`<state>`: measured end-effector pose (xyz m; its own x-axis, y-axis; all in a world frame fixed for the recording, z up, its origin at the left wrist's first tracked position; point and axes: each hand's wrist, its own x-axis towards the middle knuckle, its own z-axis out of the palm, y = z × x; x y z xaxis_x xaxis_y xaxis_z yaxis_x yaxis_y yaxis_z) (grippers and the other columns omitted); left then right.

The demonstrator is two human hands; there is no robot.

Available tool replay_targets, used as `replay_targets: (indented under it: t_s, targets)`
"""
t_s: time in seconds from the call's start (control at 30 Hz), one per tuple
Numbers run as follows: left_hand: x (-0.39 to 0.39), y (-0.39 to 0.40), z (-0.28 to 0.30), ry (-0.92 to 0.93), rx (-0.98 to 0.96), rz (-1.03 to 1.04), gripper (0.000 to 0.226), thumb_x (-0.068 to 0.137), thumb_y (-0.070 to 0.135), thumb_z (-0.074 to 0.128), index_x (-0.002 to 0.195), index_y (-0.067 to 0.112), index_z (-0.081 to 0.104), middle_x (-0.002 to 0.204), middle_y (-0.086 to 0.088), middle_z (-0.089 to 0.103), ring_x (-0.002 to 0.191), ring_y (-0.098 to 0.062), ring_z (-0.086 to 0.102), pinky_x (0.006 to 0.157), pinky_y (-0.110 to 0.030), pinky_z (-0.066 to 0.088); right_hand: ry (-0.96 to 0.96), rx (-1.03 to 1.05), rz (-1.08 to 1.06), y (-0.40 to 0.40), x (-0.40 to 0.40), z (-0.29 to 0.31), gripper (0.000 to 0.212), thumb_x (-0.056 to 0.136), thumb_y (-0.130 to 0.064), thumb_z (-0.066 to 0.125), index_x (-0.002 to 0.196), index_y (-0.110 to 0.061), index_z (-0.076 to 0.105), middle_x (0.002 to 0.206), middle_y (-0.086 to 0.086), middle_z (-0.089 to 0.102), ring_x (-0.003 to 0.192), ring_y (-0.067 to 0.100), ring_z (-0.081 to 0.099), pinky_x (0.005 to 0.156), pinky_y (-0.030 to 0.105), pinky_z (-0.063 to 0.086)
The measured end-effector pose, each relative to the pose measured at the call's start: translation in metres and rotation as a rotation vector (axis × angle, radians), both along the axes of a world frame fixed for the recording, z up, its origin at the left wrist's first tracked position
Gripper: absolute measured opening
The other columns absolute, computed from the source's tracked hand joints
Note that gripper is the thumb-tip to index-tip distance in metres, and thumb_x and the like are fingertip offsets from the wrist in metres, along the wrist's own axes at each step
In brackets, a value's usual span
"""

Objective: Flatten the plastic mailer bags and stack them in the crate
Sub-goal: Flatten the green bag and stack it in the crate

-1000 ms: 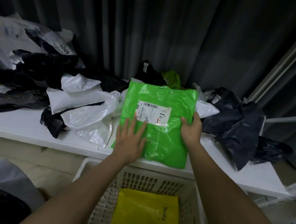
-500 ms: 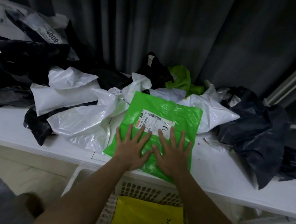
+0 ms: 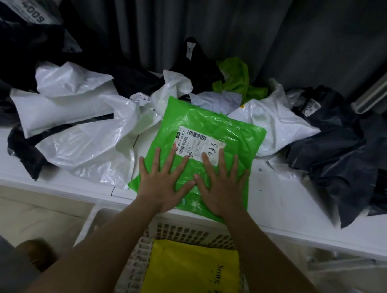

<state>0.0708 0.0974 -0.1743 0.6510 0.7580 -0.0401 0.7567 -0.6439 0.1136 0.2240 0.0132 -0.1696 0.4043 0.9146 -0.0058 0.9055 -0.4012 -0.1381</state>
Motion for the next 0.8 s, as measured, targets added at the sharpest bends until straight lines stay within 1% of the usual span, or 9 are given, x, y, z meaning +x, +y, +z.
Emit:
replay_targets:
  t_s: [0.2, 0.33, 0.37, 0.43, 0.5, 0.57, 0.63, 0.73, 0.8]
  targets:
    - [0.0, -0.001, 0.005, 0.044, -0.03, -0.001, 0.082, 0.069, 0.079, -0.019, 0.143, 0.044, -0.024, 0.153, 0.001, -0.031, 0.141, -0.034, -0.026, 0.108, -0.065, -0.013, -0.003, 0.029, 0.013, -0.003, -0.001, 0.004, 0.08, 0.075, -0.081, -0.01, 0.148, -0.049, -0.007, 0.16, 0.0, -0.016, 0.144, 0.034, -0.02, 0.109, 0.06, -0.015]
    - [-0.003, -0.006, 0.022, 0.074, -0.046, -0.019, 0.097, 0.063, 0.079, -0.028, 0.149, 0.039, -0.009, 0.159, -0.006, -0.014, 0.146, -0.03, -0.013, 0.107, -0.059, -0.017, 0.031, 0.27, -0.056, -0.009, -0.008, 0.015, 0.067, 0.088, -0.058, 0.02, 0.147, -0.029, 0.033, 0.157, 0.011, 0.023, 0.144, 0.034, 0.016, 0.113, 0.06, 0.005]
    - [-0.005, -0.007, 0.029, 0.03, -0.023, -0.009, 0.096, 0.07, 0.078, -0.021, 0.151, 0.035, 0.008, 0.16, -0.008, 0.003, 0.147, -0.03, 0.001, 0.11, -0.058, -0.012, 0.027, 0.339, -0.059, -0.011, -0.009, 0.017, 0.063, 0.089, -0.052, 0.026, 0.143, -0.025, 0.042, 0.152, 0.013, 0.032, 0.14, 0.034, 0.024, 0.112, 0.062, 0.012]
    - [-0.011, -0.01, 0.047, -0.135, 0.163, 0.021, 0.074, 0.087, 0.066, 0.011, 0.133, 0.022, 0.048, 0.141, -0.014, 0.043, 0.131, -0.032, 0.041, 0.111, -0.059, 0.017, -0.004, 0.43, -0.028, -0.014, -0.011, 0.024, 0.055, 0.087, -0.044, 0.034, 0.133, -0.021, 0.052, 0.145, 0.014, 0.042, 0.134, 0.032, 0.029, 0.11, 0.063, 0.021]
    - [-0.018, -0.002, 0.063, -0.345, 0.433, 0.05, 0.042, 0.086, 0.043, 0.045, 0.111, 0.013, 0.06, 0.114, -0.016, 0.058, 0.104, -0.033, 0.058, 0.095, -0.056, 0.04, -0.008, 0.46, 0.011, -0.013, -0.012, 0.036, 0.052, 0.085, -0.039, 0.036, 0.13, -0.02, 0.055, 0.144, 0.012, 0.043, 0.133, 0.031, 0.03, 0.109, 0.06, 0.023]
    - [-0.031, 0.011, 0.083, -0.441, 0.533, 0.178, 0.041, 0.077, 0.031, 0.064, 0.111, 0.009, 0.058, 0.111, -0.018, 0.057, 0.101, -0.034, 0.056, 0.091, -0.052, 0.043, 0.034, 0.381, 0.026, -0.012, -0.015, 0.054, 0.053, 0.086, -0.039, 0.037, 0.134, -0.023, 0.052, 0.149, 0.01, 0.036, 0.138, 0.03, 0.023, 0.113, 0.054, 0.016]
    - [-0.046, 0.024, 0.1, -0.417, 0.473, 0.327, 0.054, 0.074, 0.03, 0.069, 0.12, 0.006, 0.053, 0.116, -0.02, 0.054, 0.106, -0.035, 0.05, 0.091, -0.05, 0.04, 0.124, 0.234, 0.043, -0.012, -0.018, 0.062, 0.057, 0.09, -0.05, 0.038, 0.143, -0.03, 0.039, 0.158, 0.006, 0.019, 0.144, 0.028, 0.009, 0.116, 0.051, 0.005]
    - [-0.069, 0.035, 0.115, -0.234, 0.23, 0.457, 0.059, 0.082, 0.032, 0.066, 0.13, 0.004, 0.045, 0.125, -0.021, 0.048, 0.115, -0.038, 0.044, 0.092, -0.047, 0.037, 0.255, -0.08, 0.154, -0.022, -0.031, 0.061, 0.092, 0.076, -0.074, 0.054, 0.151, -0.042, 0.009, 0.161, 0.0, -0.01, 0.146, 0.031, -0.011, 0.113, 0.055, -0.007]
    - [-0.079, 0.04, 0.115, -0.143, 0.183, 0.439, 0.046, 0.089, 0.024, 0.058, 0.129, 0.006, 0.045, 0.125, -0.018, 0.047, 0.115, -0.037, 0.042, 0.084, -0.043, 0.042, 0.177, -0.21, 0.255, -0.027, -0.042, 0.052, 0.102, 0.073, -0.071, 0.061, 0.151, -0.042, 0.001, 0.16, 0.002, -0.015, 0.145, 0.033, -0.016, 0.112, 0.057, -0.009]
